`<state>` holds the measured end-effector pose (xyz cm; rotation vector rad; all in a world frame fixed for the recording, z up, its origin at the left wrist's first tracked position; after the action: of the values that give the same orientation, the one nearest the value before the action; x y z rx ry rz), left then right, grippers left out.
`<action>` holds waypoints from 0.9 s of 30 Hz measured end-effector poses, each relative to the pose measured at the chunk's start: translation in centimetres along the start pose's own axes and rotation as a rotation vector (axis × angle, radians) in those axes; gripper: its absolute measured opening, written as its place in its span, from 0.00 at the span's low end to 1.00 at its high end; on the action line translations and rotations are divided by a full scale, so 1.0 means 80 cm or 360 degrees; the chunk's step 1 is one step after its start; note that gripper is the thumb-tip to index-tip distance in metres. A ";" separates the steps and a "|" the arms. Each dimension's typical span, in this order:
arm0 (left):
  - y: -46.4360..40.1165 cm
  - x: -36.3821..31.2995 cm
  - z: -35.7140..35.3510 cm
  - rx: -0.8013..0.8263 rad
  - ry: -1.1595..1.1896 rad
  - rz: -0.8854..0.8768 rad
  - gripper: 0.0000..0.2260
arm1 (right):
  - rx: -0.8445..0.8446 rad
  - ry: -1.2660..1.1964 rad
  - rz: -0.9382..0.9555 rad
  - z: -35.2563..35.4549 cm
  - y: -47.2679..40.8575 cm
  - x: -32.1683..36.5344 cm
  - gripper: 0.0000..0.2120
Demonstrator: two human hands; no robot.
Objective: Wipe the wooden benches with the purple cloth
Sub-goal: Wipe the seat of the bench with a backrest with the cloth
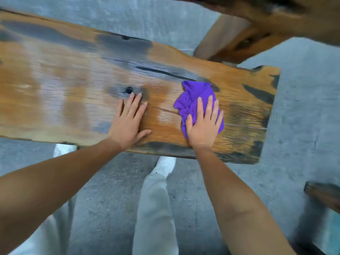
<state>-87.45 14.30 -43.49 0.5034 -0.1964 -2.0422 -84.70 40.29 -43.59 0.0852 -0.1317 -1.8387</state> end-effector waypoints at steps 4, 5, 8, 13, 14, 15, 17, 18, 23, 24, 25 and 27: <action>-0.022 -0.061 -0.021 0.0087 -0.0062 0.0347 0.48 | 0.0010 -0.0008 -0.0206 -0.001 -0.003 -0.143 0.32; -0.021 -0.064 -0.021 0.0095 -0.0076 0.0383 0.49 | 0.0023 -0.0015 -0.0265 0.001 -0.004 -0.171 0.32; -0.020 -0.066 -0.021 0.0130 -0.0117 0.0405 0.49 | 0.0038 -0.0050 -0.0480 0.009 -0.028 -0.243 0.31; -0.024 -0.071 -0.018 0.0182 -0.0185 0.0452 0.49 | -0.0066 -0.0250 -0.0880 0.020 -0.101 -0.238 0.32; -0.024 -0.071 -0.017 0.0200 -0.0184 0.0461 0.49 | -0.0070 -0.0237 -0.0797 0.023 -0.108 -0.214 0.32; -0.024 -0.070 -0.016 0.0220 -0.0186 0.0473 0.49 | -0.0072 -0.0220 -0.0642 0.023 -0.109 -0.182 0.32; -0.024 -0.069 -0.013 0.0246 -0.0181 0.0503 0.50 | -0.0039 -0.0186 -0.0234 0.019 -0.084 -0.106 0.32; -0.024 -0.071 -0.012 0.0263 -0.0163 0.0508 0.50 | 0.0002 -0.0182 -0.0029 0.016 -0.061 -0.070 0.32; -0.021 -0.067 -0.012 0.0293 -0.0141 0.0509 0.51 | 0.0178 -0.0179 0.0592 -0.006 0.019 -0.065 0.30; -0.021 -0.066 -0.015 0.0310 -0.0157 0.0506 0.51 | 0.0169 -0.0131 0.0532 -0.007 0.014 -0.104 0.29; -0.020 -0.065 -0.017 0.0311 -0.0171 0.0503 0.51 | 0.0164 -0.0090 0.0391 -0.006 0.005 -0.149 0.30; -0.021 -0.064 -0.019 0.0275 -0.0181 0.0497 0.51 | 0.0173 -0.0130 -0.0055 0.000 -0.012 -0.235 0.30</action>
<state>-85.91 19.67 -44.01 0.4324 -0.4925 -1.7568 -80.57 58.61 -43.87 0.0887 -0.2893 -1.8699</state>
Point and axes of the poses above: each hand's wrist, its own y-axis away from the middle knuckle, its own z-axis out of the back of the hand, x = y × z, the point moved 8 cm from there along -y, towards the middle knuckle, and after that the axes turned 1 degree about -z, right-handed, at the moved point
